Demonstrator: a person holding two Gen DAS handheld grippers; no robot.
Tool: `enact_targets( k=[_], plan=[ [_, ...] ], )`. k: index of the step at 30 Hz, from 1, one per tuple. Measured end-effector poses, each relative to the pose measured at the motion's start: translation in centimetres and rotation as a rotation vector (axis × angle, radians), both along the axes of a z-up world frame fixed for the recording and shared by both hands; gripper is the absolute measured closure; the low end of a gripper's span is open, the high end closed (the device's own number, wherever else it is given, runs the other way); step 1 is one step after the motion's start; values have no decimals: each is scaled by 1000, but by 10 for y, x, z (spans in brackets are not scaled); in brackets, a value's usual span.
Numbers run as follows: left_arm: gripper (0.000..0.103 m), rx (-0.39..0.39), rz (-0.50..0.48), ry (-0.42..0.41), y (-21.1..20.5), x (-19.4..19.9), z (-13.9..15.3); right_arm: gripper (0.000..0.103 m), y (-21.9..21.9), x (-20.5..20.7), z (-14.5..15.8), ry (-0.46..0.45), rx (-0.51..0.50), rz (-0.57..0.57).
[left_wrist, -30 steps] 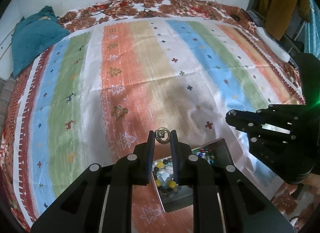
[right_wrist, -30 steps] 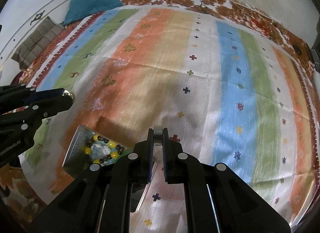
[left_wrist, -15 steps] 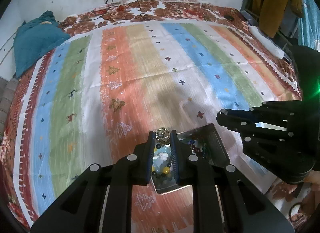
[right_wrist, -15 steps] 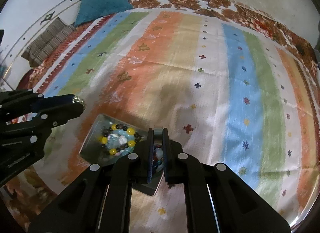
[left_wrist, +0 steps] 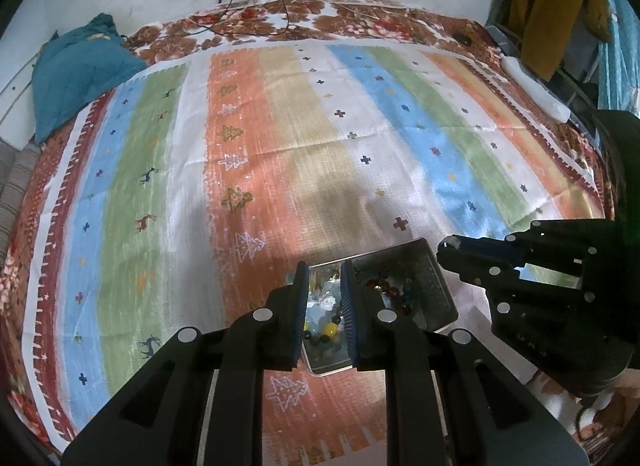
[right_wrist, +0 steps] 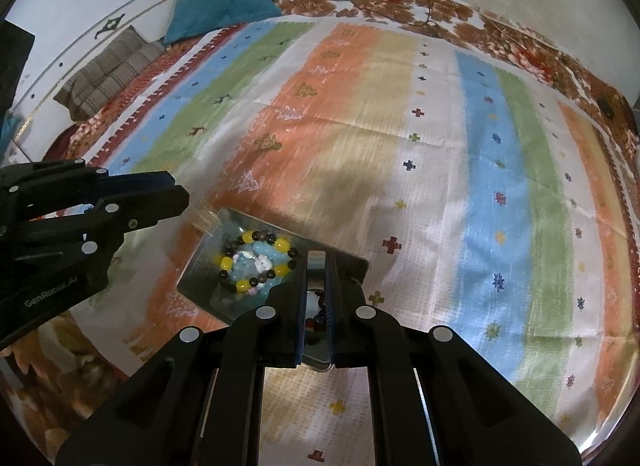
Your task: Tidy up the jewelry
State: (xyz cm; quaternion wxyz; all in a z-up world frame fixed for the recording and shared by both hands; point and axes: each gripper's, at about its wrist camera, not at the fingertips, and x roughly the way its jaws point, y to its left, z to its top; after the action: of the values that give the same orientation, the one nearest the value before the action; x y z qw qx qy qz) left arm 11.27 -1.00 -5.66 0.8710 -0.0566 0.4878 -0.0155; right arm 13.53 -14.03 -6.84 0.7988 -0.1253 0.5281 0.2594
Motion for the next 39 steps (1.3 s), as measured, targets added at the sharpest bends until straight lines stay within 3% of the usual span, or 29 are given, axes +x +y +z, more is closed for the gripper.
enact_targets(
  k=[3,5,9,12,16,25,28,39],
  plan=[
    [81,-11,-3,-6,-1,1,2,89,1,-1,-1,-3,-11,1],
    [79,3,7,-10,-1,1,3,74,1,-2,-1,-7,-16,1],
    [72,1,30,-7,4,-1,4,73,-3,-3,1,-19,-24,-9],
    [71,-6,38,-10,7,-5,6,66,-7,-9,7,-46,-27,-15],
    [61,-28,20,-22,5,-15,12,54,-15,-18,16,-71,-13,-41],
    [45,-26,10,-29,0,-39,15,46,-31,-35,29,-77,53,-86],
    [40,-22,9,-35,-3,-47,16,38,-36,-43,37,-104,84,-91],
    [29,-15,35,-104,-1,-79,32,30,-45,-66,51,-206,60,-106]
  ],
)
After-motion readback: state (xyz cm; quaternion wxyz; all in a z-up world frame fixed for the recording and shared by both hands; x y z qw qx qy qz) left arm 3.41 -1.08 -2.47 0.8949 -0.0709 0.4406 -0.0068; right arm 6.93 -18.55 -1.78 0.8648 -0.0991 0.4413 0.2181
